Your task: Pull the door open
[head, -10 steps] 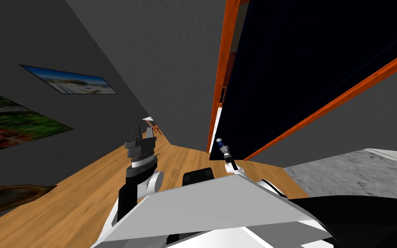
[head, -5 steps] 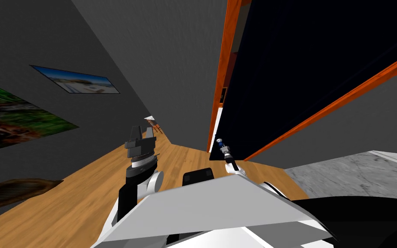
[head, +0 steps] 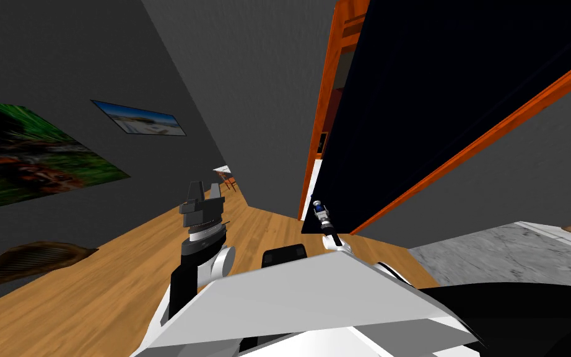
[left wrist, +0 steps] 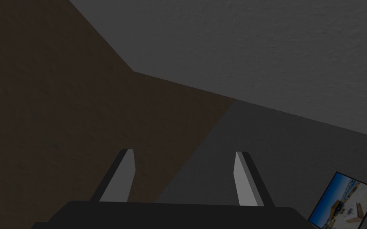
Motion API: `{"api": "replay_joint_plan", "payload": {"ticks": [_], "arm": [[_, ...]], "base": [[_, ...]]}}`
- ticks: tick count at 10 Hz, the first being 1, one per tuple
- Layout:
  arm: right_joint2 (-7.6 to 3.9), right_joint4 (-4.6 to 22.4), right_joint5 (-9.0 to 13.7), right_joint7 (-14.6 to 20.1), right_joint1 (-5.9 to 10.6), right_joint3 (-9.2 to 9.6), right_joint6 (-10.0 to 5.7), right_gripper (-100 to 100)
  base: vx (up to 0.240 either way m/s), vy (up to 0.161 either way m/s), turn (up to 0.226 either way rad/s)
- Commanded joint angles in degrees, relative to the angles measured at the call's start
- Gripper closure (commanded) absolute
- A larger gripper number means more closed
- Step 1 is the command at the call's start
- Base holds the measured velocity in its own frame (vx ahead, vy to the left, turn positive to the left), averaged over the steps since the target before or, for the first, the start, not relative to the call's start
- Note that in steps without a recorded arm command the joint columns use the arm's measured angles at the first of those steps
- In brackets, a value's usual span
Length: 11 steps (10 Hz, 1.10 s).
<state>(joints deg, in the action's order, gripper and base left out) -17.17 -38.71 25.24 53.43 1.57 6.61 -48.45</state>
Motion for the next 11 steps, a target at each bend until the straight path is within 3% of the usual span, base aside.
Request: {"api": "replay_joint_plan", "payload": {"ticks": [1, 11], "arm": [[0.42, -1.3, 1.3, 2.7, -0.21, 0.62, 0.57, -100], [2.07, -5.6, 7.9, 17.8, -1.45, 3.90, 1.48, -100]], "base": [[-0.071, 0.016, 0.043], [-0.092, -0.024, 0.042]]}}
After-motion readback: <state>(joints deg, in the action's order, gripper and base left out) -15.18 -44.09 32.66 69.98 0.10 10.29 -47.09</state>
